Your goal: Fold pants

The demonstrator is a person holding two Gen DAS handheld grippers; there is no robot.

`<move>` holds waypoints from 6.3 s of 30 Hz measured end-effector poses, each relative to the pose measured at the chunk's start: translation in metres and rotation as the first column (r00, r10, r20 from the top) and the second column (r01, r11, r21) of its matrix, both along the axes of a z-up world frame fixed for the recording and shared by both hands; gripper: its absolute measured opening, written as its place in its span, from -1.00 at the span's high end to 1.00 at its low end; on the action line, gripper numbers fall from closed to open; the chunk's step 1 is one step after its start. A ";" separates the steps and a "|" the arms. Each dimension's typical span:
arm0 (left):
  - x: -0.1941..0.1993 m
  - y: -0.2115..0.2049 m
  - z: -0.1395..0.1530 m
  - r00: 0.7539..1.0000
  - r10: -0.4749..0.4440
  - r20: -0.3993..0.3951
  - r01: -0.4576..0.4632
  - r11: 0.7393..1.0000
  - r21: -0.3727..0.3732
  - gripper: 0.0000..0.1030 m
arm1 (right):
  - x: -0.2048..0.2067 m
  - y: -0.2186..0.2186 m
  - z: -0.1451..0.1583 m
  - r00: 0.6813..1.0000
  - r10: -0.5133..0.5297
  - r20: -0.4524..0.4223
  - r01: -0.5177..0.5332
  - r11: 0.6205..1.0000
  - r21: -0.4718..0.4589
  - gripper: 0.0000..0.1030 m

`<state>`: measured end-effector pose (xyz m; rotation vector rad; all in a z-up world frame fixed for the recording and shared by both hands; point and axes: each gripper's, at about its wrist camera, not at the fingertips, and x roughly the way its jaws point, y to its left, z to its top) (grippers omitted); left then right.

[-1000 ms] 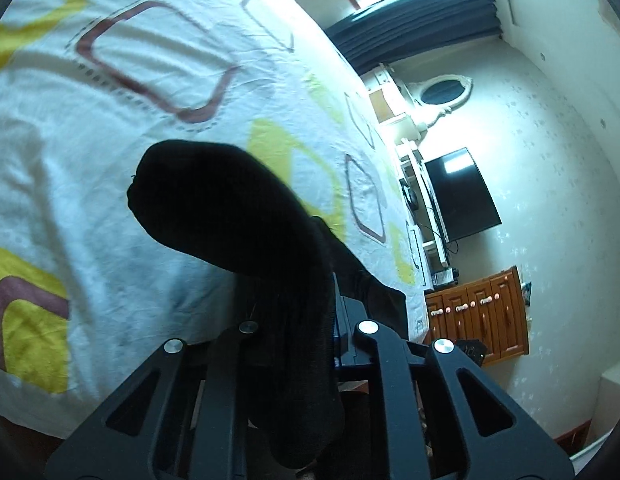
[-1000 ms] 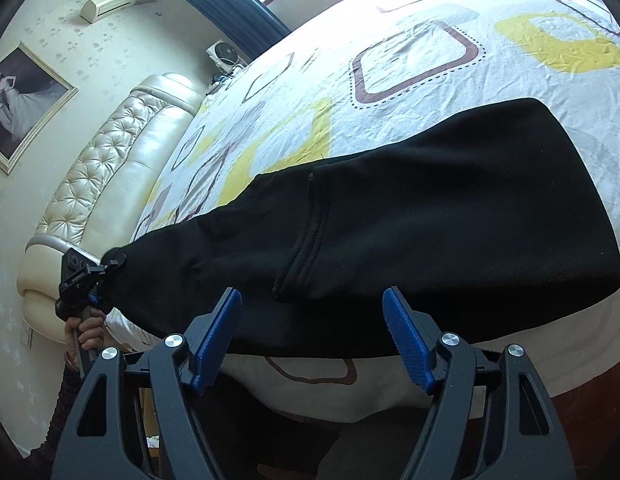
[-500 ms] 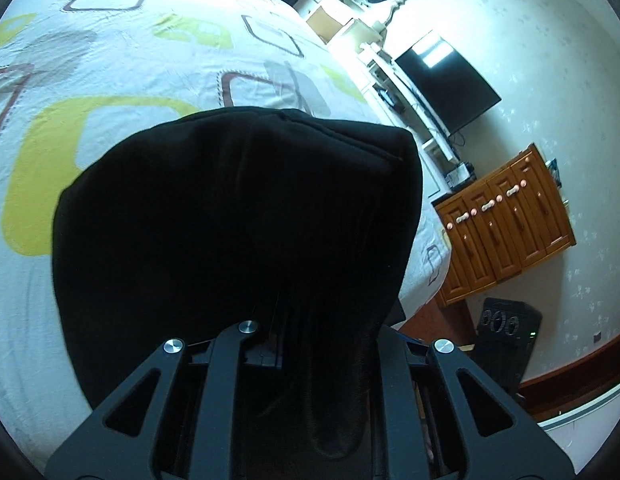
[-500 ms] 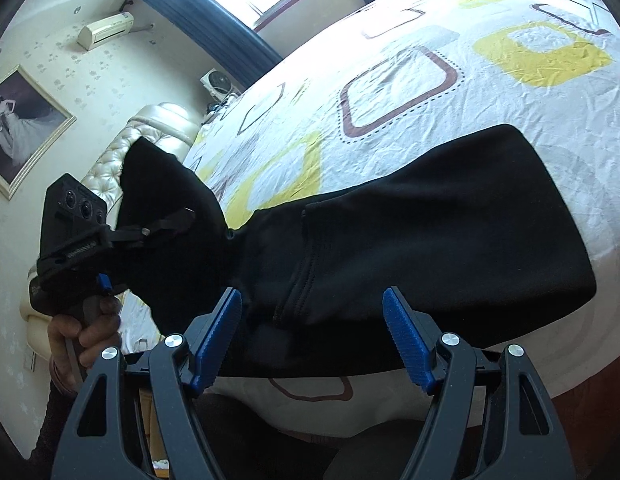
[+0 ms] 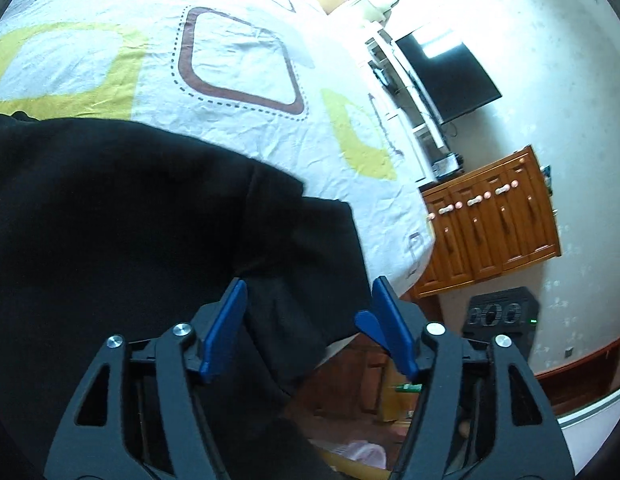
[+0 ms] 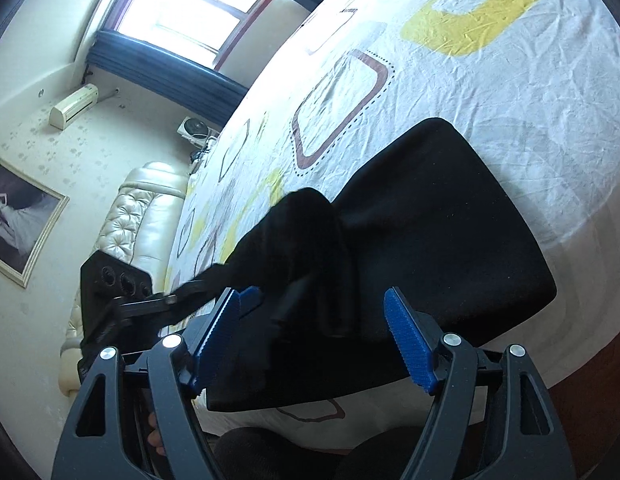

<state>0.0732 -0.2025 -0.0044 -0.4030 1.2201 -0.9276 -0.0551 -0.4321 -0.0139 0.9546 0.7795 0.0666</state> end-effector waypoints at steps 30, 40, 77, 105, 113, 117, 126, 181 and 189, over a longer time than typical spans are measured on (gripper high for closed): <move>-0.018 0.183 -0.060 0.939 0.327 -0.103 -0.326 0.945 0.026 -0.84 | 0.066 0.046 0.014 0.939 0.338 -0.059 -0.343 0.930 -0.131 0.73; -0.021 0.141 -0.066 0.952 0.261 -0.157 -0.268 0.963 -0.026 -0.86 | 0.031 -0.040 0.006 0.977 0.163 -0.138 -0.194 0.949 -0.249 0.73; -0.024 0.104 -0.086 0.937 0.289 -0.195 -0.299 0.954 -0.022 -0.41 | 0.003 -0.086 -0.079 0.980 0.189 -0.061 -0.172 0.962 0.211 0.10; -0.032 0.238 -0.063 0.903 0.386 -0.189 -0.385 0.922 0.044 0.27 | 0.079 0.026 -0.062 0.891 0.451 -0.051 -0.435 0.881 0.187 0.12; -0.040 0.262 -0.030 0.959 0.284 -0.024 -0.283 0.959 0.013 -0.64 | 0.066 -0.009 -0.052 0.914 0.405 -0.027 -0.395 0.903 0.171 -0.50; -0.016 0.265 -0.018 0.950 0.301 0.087 -0.303 0.953 0.011 -0.77 | 0.089 -0.022 -0.053 0.933 0.360 0.000 -0.354 0.917 0.183 -0.52; 0.079 0.234 -0.065 0.933 0.358 -0.039 -0.358 0.934 -0.002 -0.77 | 0.170 -0.002 -0.069 0.925 0.379 0.009 -0.371 0.900 0.230 -0.57; 0.219 0.249 -0.074 0.885 0.465 -0.001 -0.465 0.884 0.048 0.36 | 0.305 0.018 -0.081 0.948 0.315 0.042 -0.318 0.932 0.172 0.26; 0.206 0.253 -0.065 0.896 0.444 -0.002 -0.444 0.896 -0.002 -0.22 | 0.293 0.016 -0.074 0.951 0.308 0.028 -0.308 0.934 0.182 0.01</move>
